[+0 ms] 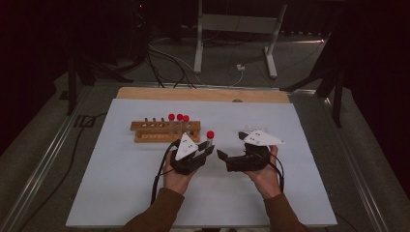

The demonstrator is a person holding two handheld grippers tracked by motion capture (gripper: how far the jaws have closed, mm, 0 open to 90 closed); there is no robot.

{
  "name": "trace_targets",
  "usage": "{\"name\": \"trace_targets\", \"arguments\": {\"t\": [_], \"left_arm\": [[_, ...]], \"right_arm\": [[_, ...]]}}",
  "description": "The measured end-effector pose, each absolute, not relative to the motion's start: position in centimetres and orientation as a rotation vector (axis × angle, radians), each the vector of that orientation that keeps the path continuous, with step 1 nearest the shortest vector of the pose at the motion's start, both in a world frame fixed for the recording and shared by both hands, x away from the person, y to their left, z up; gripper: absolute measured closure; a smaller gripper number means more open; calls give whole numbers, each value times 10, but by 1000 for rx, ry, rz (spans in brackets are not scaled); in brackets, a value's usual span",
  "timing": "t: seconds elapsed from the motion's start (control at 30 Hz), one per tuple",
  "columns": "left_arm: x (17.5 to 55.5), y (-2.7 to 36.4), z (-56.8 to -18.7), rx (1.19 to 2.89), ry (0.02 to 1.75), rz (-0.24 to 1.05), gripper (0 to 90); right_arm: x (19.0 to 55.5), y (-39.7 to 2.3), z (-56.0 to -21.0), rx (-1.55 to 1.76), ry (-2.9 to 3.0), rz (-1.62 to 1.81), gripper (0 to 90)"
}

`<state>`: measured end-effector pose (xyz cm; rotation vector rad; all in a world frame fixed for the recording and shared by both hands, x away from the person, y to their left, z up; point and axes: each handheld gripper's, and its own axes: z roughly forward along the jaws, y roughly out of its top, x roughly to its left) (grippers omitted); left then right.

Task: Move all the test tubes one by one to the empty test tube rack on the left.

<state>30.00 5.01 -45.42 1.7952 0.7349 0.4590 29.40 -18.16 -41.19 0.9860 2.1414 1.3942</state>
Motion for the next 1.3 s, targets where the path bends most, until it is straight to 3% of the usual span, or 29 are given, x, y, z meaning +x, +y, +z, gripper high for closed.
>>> {"name": "trace_targets", "arguments": {"t": [1.3], "left_arm": [[312, 118, -439, 1708, 859, 589, 754]], "right_arm": [[290, -249, -418, 1122, 2003, 1368, 0]]}}
